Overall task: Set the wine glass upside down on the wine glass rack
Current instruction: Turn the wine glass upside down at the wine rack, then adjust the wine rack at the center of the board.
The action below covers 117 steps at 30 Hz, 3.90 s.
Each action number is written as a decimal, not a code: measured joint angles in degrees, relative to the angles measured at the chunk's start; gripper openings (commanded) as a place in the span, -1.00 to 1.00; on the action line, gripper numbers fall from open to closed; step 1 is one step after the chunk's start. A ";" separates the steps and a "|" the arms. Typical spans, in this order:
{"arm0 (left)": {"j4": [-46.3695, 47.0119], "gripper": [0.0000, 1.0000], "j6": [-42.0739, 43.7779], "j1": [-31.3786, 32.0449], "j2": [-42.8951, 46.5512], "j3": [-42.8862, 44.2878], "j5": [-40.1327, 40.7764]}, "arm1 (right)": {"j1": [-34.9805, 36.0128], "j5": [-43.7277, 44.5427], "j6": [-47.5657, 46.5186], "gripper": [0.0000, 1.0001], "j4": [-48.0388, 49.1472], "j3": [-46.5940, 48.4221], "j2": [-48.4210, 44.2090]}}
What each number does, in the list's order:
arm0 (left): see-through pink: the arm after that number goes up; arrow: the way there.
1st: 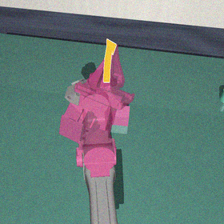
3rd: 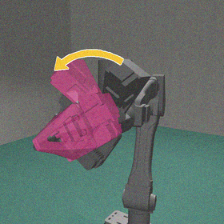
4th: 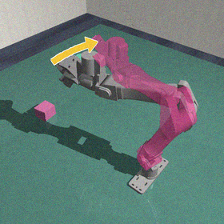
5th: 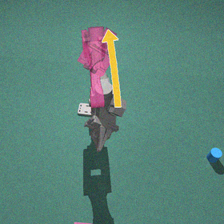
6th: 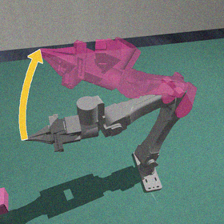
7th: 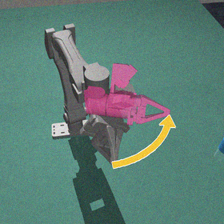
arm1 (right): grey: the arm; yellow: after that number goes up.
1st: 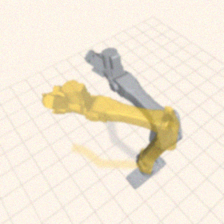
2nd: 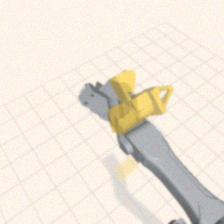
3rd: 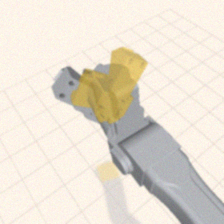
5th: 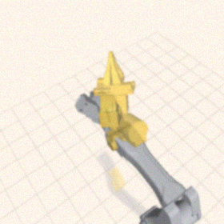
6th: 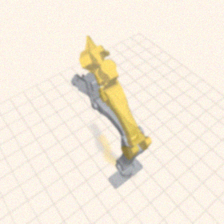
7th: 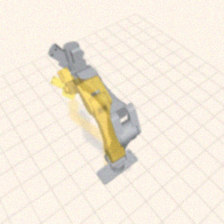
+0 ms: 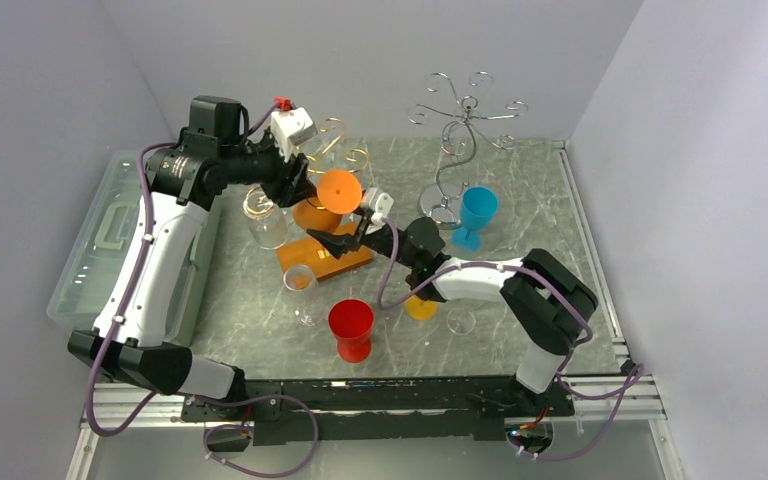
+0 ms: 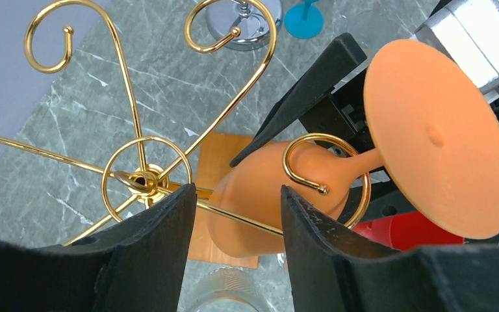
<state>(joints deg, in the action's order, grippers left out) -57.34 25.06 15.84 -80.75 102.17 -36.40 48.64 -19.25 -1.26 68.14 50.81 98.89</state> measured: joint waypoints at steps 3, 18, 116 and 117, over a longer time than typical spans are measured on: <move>-0.61 0.14 0.22 0.04 0.04 0.00 0.07 | 0.09 -0.11 -0.04 0.67 -0.13 -0.55 -0.46; -1.29 0.13 0.17 0.24 0.15 0.00 0.24 | -0.98 2.75 -1.99 1.00 -16.48 -5.62 -7.17; -1.16 0.07 0.96 -14.88 -18.03 17.03 12.83 | -10.47 6.69 14.12 -0.61 -72.39 33.64 -11.80; -1.29 0.07 1.09 -14.86 -18.58 17.73 12.70 | -10.47 6.67 14.69 -0.61 -72.06 33.35 -11.89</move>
<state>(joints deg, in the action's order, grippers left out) -58.63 26.15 0.97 -99.33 119.90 -23.70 38.17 -12.58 13.43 -3.92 84.16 87.00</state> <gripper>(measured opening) 0.546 0.221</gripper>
